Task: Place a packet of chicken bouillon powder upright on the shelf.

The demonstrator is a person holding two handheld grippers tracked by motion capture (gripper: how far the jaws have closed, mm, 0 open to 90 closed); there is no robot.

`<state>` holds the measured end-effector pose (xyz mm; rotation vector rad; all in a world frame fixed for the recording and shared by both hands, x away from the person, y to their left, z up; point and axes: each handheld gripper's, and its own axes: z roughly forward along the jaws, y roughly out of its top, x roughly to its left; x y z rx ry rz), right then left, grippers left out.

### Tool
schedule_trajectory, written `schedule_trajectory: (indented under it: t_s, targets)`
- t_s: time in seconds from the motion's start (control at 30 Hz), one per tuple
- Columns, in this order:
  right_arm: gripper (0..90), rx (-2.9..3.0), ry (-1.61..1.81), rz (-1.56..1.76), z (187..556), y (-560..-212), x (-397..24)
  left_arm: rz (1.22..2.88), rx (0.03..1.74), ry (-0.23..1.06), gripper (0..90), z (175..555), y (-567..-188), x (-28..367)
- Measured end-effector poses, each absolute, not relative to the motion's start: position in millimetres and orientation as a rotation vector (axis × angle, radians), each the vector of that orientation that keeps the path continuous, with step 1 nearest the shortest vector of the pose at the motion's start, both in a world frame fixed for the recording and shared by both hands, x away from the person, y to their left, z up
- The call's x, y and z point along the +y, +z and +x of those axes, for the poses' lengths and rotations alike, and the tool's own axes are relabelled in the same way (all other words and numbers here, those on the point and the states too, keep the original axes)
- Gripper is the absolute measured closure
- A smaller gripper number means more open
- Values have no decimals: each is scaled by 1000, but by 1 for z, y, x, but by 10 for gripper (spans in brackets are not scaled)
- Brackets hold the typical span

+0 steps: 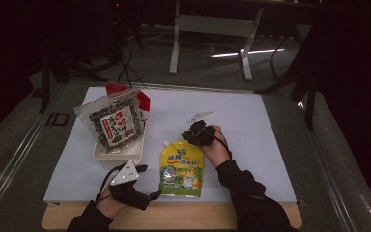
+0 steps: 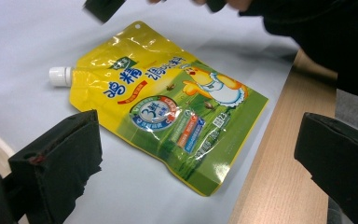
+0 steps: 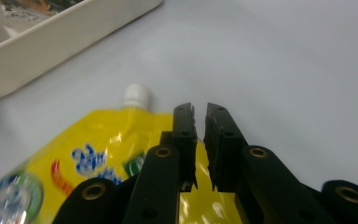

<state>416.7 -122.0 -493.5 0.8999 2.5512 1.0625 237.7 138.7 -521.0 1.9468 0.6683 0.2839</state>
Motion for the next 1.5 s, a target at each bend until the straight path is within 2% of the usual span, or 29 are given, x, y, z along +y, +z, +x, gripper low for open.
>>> schedule_trajectory:
  t_s: [0.17,0.23,0.4,0.6,1.0,1.23,1.5]
  targets:
    - [780,2521,1062,898,408,-483,-145,1949,665,282,18,238,-522,138]
    - [714,2509,1074,928,404,-479,-161,1951,659,282,17,238,-522,138]
    - [661,2516,1112,991,404,-478,-177,1952,658,277,17,238,-523,138]
    - [582,2564,1098,1035,409,-489,-174,1963,654,284,18,238,-524,137]
    - [512,2647,1019,1160,432,-507,-168,1967,660,268,18,239,-525,136]
    - [511,2724,994,1199,437,-512,-167,1966,662,270,18,239,-525,137]
    - [638,2777,1059,1176,437,-503,-169,1971,659,272,18,240,-526,137]
